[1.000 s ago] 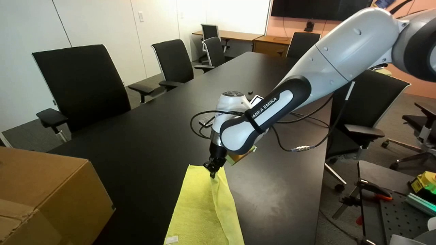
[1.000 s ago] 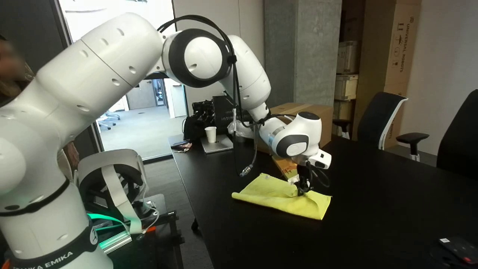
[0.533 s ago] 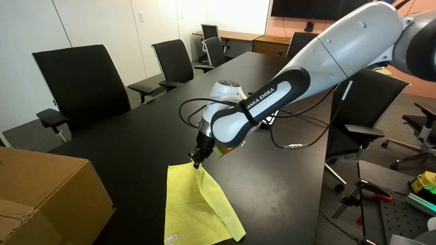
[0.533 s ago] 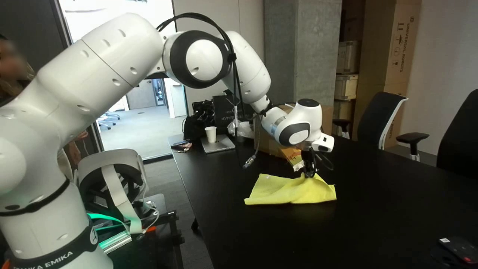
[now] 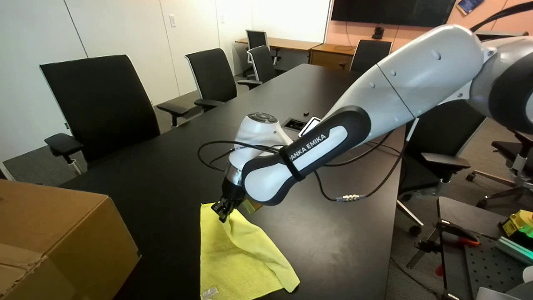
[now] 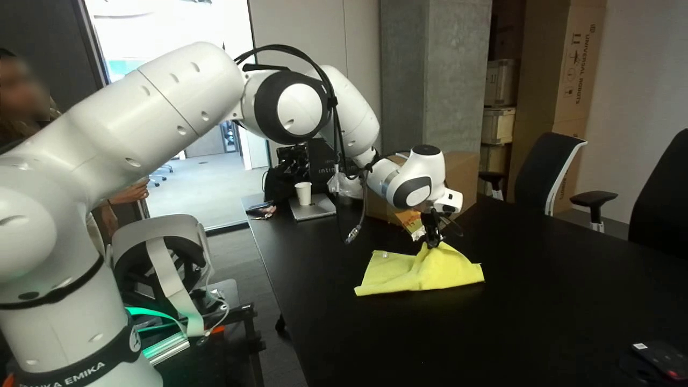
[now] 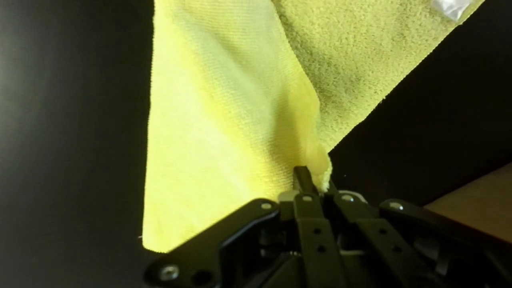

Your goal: Fold the cloth in half

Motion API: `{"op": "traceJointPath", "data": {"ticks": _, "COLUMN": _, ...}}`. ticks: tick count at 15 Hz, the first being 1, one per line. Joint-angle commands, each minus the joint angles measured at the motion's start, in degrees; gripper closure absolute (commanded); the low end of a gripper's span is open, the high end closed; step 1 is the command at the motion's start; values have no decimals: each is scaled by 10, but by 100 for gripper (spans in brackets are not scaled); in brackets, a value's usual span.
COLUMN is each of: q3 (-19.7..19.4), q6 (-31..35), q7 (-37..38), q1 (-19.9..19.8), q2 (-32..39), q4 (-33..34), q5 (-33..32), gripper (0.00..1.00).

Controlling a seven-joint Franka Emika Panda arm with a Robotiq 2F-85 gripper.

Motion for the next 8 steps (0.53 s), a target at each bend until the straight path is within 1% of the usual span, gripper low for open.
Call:
{"op": "traceJointPath", "data": {"ticks": 1, "q3": -27, "q6": -7, "q7": 48, "q1": 37, "q2": 58, "q4": 98, "q5": -21, "gripper": 95}}
{"op": "traceJointPath", "data": {"ticks": 2, "q3": -34, "q6": -9, "q7": 59, "q1": 44, "q2": 66, "q4": 114, "q5": -22, "gripper": 95}}
{"op": "traceJointPath", "data": {"ticks": 6, "q3": -91, "q6": -12, "q7": 123, "q1": 71, "q2": 105, "q4": 181, "q5": -46, "gripper": 95}}
{"op": "traceJointPath", "data": {"ticks": 7, "q3": -106, "q6": -14, "q7": 140, "q1": 75, "q2": 115, "q4": 196, "q5": -52, "gripper": 92}}
{"op": "traceJointPath", "data": {"ticks": 8, "q3": -117, "q6": -19, "q7": 153, "q1": 76, "q2": 126, "q4": 210, "q5": -58, "gripper": 70}}
